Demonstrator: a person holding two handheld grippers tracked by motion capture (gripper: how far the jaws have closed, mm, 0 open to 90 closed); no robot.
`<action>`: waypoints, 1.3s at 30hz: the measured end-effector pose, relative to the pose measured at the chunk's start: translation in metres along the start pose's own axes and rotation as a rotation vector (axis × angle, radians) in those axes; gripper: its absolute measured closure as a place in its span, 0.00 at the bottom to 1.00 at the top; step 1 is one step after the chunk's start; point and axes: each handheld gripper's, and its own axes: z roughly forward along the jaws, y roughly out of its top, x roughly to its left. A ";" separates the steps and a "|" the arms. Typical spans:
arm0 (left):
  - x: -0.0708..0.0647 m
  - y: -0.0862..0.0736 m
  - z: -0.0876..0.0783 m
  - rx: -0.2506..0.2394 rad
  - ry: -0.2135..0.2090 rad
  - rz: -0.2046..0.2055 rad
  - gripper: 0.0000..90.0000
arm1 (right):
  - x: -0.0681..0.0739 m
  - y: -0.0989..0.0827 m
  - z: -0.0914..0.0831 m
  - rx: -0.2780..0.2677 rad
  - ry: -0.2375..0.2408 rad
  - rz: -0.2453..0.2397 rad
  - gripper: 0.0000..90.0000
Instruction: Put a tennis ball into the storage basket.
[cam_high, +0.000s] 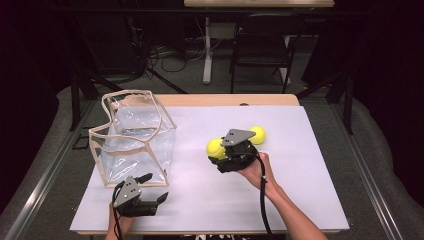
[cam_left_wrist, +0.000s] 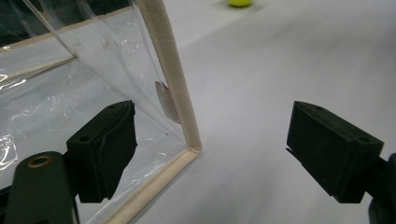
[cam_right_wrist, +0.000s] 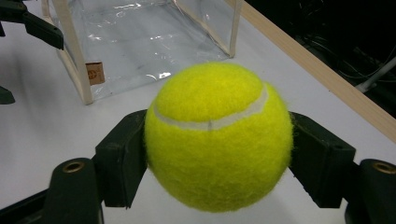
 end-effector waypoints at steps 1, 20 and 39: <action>0.000 0.000 0.000 -0.002 0.000 0.000 0.18 | 0.000 0.001 0.000 0.000 0.000 0.002 0.29; 0.000 0.000 0.001 0.000 -0.003 0.000 0.18 | -0.008 0.014 0.007 0.000 0.003 0.000 0.29; -0.001 0.000 0.001 -0.001 -0.006 0.001 0.18 | -0.015 0.033 0.013 -0.004 0.006 -0.007 0.29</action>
